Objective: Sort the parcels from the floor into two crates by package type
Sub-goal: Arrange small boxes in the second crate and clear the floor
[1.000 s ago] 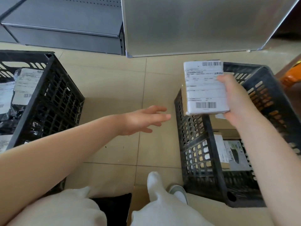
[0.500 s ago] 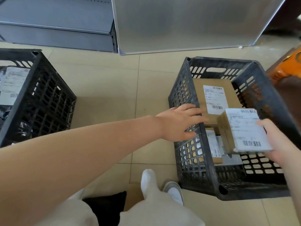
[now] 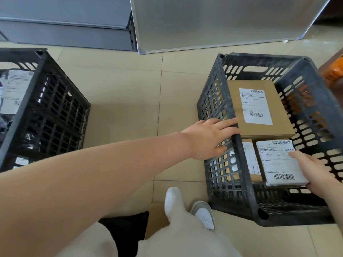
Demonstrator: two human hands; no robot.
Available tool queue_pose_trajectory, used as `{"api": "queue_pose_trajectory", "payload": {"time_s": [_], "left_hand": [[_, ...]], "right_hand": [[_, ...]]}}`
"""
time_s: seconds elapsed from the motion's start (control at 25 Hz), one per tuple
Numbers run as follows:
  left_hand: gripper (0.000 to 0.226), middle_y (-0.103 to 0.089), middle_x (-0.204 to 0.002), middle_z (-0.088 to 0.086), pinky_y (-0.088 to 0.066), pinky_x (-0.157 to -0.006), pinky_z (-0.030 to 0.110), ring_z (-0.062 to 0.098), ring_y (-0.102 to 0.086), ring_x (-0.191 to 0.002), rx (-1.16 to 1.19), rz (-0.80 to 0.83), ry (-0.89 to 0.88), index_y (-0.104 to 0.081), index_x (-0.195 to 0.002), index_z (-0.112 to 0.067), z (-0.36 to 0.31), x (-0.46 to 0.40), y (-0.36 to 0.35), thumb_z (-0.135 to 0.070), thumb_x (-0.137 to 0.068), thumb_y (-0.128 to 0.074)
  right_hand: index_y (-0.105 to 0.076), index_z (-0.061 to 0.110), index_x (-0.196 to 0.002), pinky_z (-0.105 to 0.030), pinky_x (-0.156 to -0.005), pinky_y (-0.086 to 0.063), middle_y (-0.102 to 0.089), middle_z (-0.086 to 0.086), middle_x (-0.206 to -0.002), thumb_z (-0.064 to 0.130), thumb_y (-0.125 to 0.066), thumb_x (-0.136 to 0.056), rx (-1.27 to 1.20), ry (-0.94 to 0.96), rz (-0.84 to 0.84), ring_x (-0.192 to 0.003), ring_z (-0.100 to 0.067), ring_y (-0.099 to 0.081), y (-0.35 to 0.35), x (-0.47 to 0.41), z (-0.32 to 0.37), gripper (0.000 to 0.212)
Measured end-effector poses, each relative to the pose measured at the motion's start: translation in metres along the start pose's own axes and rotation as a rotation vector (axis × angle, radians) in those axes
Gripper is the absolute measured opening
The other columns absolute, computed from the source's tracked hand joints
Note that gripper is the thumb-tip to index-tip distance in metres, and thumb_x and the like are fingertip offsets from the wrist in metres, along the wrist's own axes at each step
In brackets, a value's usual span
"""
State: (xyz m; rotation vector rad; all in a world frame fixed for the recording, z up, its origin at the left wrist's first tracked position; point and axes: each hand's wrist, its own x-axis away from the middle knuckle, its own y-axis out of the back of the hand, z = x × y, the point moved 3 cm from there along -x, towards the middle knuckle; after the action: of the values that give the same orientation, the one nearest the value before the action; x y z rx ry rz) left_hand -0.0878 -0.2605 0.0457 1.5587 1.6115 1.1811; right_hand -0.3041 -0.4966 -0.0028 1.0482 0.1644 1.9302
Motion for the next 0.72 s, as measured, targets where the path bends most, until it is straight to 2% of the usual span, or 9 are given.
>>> {"api": "queue_pose_trajectory", "payload": {"time_s": [0.16, 0.24, 0.36, 0.48, 0.52, 0.56, 0.64, 0.68, 0.72], "left_hand": [[0.059, 0.003, -0.167, -0.013, -0.032, -0.115, 0.043, 0.024, -0.021, -0.147, 0.047, 0.021, -0.004, -0.019, -0.156, -0.034, 0.002, 0.001, -0.002, -0.032, -0.102, -0.044], [0.059, 0.004, -0.166, -0.015, -0.036, -0.112, 0.042, 0.025, -0.02, -0.147, 0.078, 0.02, -0.002, -0.02, -0.156, -0.034, 0.002, 0.001, -0.003, -0.03, -0.102, -0.045], [0.06, 0.004, -0.166, -0.017, -0.039, -0.11, 0.042, 0.026, -0.02, -0.148, 0.104, 0.008, -0.009, -0.02, -0.155, -0.035, 0.005, 0.0, -0.006, -0.03, -0.101, -0.046], [0.061, 0.006, -0.165, -0.018, -0.037, -0.111, 0.041, 0.027, -0.018, -0.149, 0.114, 0.012, -0.016, -0.017, -0.155, -0.037, 0.006, 0.0, -0.007, -0.03, -0.102, -0.046], [0.061, 0.006, -0.165, -0.018, -0.037, -0.111, 0.041, 0.027, -0.019, -0.149, 0.115, 0.013, -0.016, -0.017, -0.155, -0.036, 0.006, 0.0, -0.008, -0.029, -0.102, -0.045], [0.061, 0.006, -0.165, -0.018, -0.036, -0.111, 0.04, 0.027, -0.019, -0.149, 0.117, 0.012, -0.018, -0.017, -0.156, -0.036, 0.006, 0.0, -0.008, -0.029, -0.102, -0.045], [0.062, 0.005, -0.166, -0.018, -0.036, -0.111, 0.041, 0.028, -0.018, -0.149, 0.122, 0.01, -0.021, -0.017, -0.156, -0.036, 0.007, 0.0, -0.007, -0.028, -0.102, -0.046], [0.062, 0.005, -0.166, -0.017, -0.035, -0.111, 0.04, 0.029, -0.017, -0.15, 0.127, 0.016, -0.017, -0.017, -0.156, -0.036, 0.007, 0.0, -0.007, -0.028, -0.102, -0.045], [0.062, 0.005, -0.166, -0.017, -0.033, -0.112, 0.04, 0.029, -0.016, -0.15, 0.135, 0.024, -0.011, -0.017, -0.156, -0.036, 0.007, -0.001, -0.005, -0.027, -0.102, -0.045]], "right_hand": [[-0.062, 0.018, -0.124, -0.052, -0.095, -0.053, -0.071, -0.013, -0.108, 0.036, -0.057, -0.097, 0.047, -0.016, 0.009, -0.095, -0.034, -0.068, -0.008, -0.009, -0.003, 0.033], [-0.061, 0.018, -0.13, -0.052, -0.096, -0.052, -0.07, -0.011, -0.113, 0.035, -0.055, -0.099, 0.048, -0.017, 0.017, -0.1, -0.033, -0.068, -0.012, -0.013, -0.006, 0.035], [-0.056, 0.019, -0.137, -0.041, -0.083, -0.053, -0.068, -0.011, -0.119, 0.031, -0.051, -0.104, 0.0, -0.018, 0.068, -0.101, -0.03, -0.067, -0.016, -0.015, -0.007, 0.035], [-0.052, 0.023, -0.142, -0.044, -0.095, -0.049, -0.068, -0.006, -0.117, 0.037, -0.049, -0.105, 0.012, 0.024, 0.046, -0.101, -0.025, -0.065, -0.02, -0.013, -0.006, 0.04], [-0.056, 0.032, -0.136, -0.046, -0.103, -0.045, -0.067, -0.006, -0.122, 0.049, -0.049, -0.102, 0.051, 0.058, 0.042, -0.107, -0.026, -0.063, -0.019, -0.02, -0.011, 0.039], [-0.058, 0.046, -0.124, -0.049, -0.111, -0.038, -0.063, -0.005, -0.132, 0.071, -0.049, -0.09, 0.111, 0.081, 0.044, -0.122, -0.028, -0.057, -0.013, -0.044, -0.026, 0.043], [-0.055, 0.062, -0.113, -0.054, -0.12, -0.024, -0.051, 0.0, -0.149, 0.105, -0.04, -0.046, 0.282, 0.13, 0.005, -0.148, -0.031, -0.031, 0.009, -0.094, -0.054, 0.081], [-0.05, 0.064, -0.123, -0.055, -0.12, -0.023, -0.048, 0.001, -0.152, 0.109, -0.032, -0.035, 0.335, 0.147, 0.009, -0.15, -0.031, -0.027, 0.013, -0.105, -0.061, 0.1], [-0.044, 0.057, -0.137, -0.056, -0.119, -0.025, -0.049, -0.002, -0.151, 0.11, -0.027, -0.039, 0.365, 0.144, -0.008, -0.148, -0.033, -0.03, 0.014, -0.117, -0.066, 0.113]]}}
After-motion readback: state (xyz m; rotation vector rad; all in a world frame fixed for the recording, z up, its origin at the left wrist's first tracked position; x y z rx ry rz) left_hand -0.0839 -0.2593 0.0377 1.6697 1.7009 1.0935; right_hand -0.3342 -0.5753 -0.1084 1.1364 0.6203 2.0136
